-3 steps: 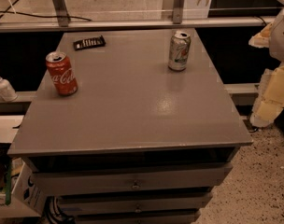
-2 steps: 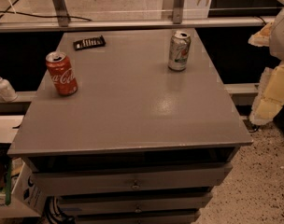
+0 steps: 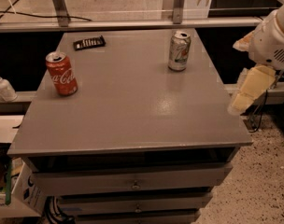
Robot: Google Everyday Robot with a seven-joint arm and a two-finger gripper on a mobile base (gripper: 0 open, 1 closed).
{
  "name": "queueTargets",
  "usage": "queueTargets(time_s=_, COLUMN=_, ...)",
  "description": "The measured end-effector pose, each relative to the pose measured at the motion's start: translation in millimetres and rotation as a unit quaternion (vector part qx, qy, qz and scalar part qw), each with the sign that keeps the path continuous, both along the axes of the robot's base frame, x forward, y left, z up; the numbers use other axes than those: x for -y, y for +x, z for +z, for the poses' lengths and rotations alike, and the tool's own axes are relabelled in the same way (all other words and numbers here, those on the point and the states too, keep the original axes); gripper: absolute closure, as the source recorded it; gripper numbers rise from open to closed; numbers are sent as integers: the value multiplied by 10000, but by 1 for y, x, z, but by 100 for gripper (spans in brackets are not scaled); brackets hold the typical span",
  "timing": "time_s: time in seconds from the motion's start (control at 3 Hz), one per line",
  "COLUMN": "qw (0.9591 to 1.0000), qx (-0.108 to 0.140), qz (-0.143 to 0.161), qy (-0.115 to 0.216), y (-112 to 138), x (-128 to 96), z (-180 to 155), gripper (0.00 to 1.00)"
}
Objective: Knock 7up can over
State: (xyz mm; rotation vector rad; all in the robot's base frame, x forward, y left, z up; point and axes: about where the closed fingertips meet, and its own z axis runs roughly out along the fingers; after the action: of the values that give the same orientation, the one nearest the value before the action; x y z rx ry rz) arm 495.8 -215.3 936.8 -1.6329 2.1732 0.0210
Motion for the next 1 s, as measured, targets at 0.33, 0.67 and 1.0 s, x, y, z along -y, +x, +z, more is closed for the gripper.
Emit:
queueTargets(time_s=0.33, qw=9988, qx=203, qz=-6, qy=445, y=41, x=-6, z=-18, gripper=0)
queueTargets(time_s=0.67, qw=9953, qx=396, qz=-51, qy=879, y=81, x=-18, z=-30, gripper=0)
queueTargets(time_s=1.0, qw=9898, qx=507, qz=-242, qy=1307, y=117, x=-27, z=-37, gripper=0)
